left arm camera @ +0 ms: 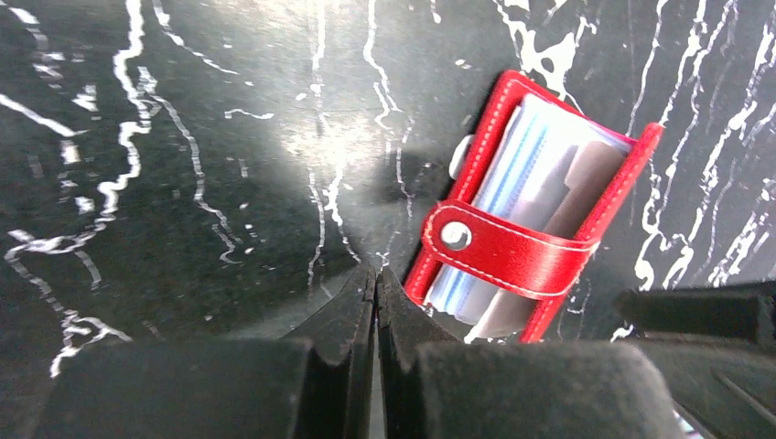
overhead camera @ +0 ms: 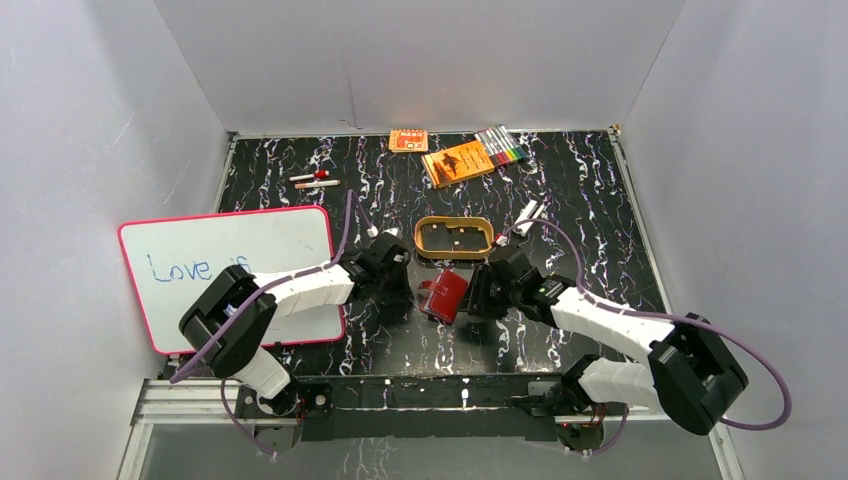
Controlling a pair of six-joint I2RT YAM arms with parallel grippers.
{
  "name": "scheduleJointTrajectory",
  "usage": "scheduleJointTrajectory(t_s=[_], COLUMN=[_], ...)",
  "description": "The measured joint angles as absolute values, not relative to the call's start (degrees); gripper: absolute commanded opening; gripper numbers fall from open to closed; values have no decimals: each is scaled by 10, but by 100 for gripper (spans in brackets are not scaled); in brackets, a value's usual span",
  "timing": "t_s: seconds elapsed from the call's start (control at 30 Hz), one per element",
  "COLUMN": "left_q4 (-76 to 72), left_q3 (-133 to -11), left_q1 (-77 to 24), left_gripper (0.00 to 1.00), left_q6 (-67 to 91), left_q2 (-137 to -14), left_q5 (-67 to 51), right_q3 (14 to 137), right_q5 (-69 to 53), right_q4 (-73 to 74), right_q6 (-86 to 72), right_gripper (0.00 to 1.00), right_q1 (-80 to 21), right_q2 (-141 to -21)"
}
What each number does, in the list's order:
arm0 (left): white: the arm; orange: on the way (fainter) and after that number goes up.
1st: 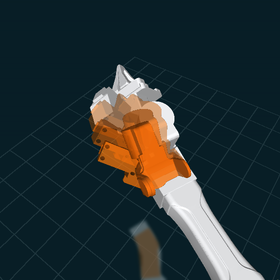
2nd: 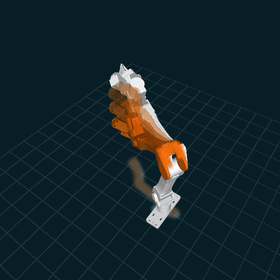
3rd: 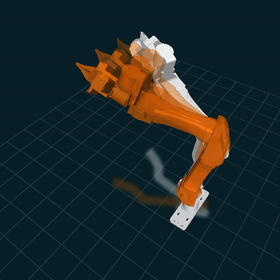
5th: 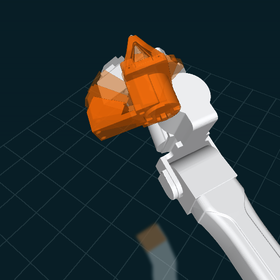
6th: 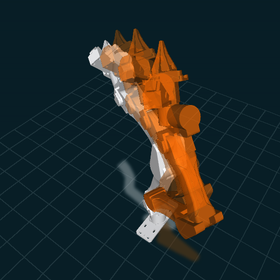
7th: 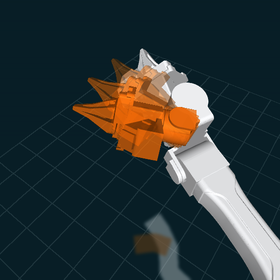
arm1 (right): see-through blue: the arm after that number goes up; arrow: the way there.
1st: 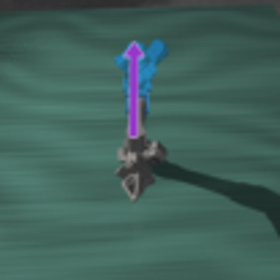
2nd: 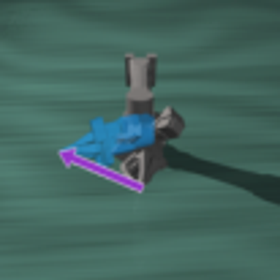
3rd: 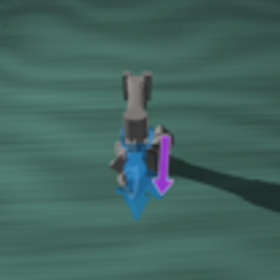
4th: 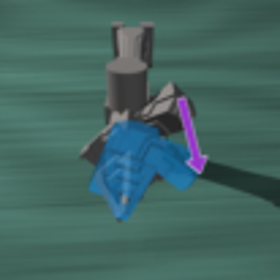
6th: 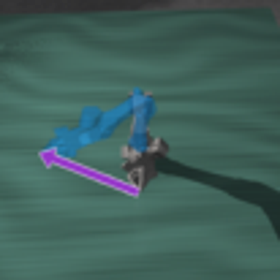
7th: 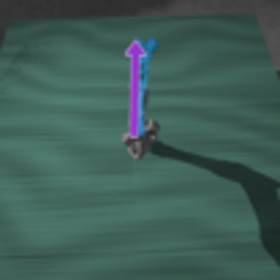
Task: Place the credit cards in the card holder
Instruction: Close the card holder at the center of the board.
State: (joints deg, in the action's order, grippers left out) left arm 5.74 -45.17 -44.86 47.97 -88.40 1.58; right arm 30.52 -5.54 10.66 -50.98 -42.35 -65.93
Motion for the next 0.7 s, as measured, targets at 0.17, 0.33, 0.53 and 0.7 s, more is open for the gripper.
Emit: scheduleJointTrajectory(t_s=[0.17, 0.33, 0.53, 0.7], left_q4=[22, -6, -44, -68], left_q3=[-436, -416, -402, -402], left_q1=[-449, -448, -448, -453], left_gripper=[0, 0, 0, 0], left_q6=[480, 484, 486, 486], left_q2=[-894, -896, -899, -911], left_q5=[-22, -45, -76, -99], right_q3=[306, 318, 351, 377], right_q5=[-35, -29, -32, -35], right_q4=[74, 64, 55, 53], right_q6=[-535, -541, -535, -521], right_gripper=[48, 52, 54, 53], right_q1=[-420, -416, -416, -416], right_q2=[-708, -759, -802, -831])
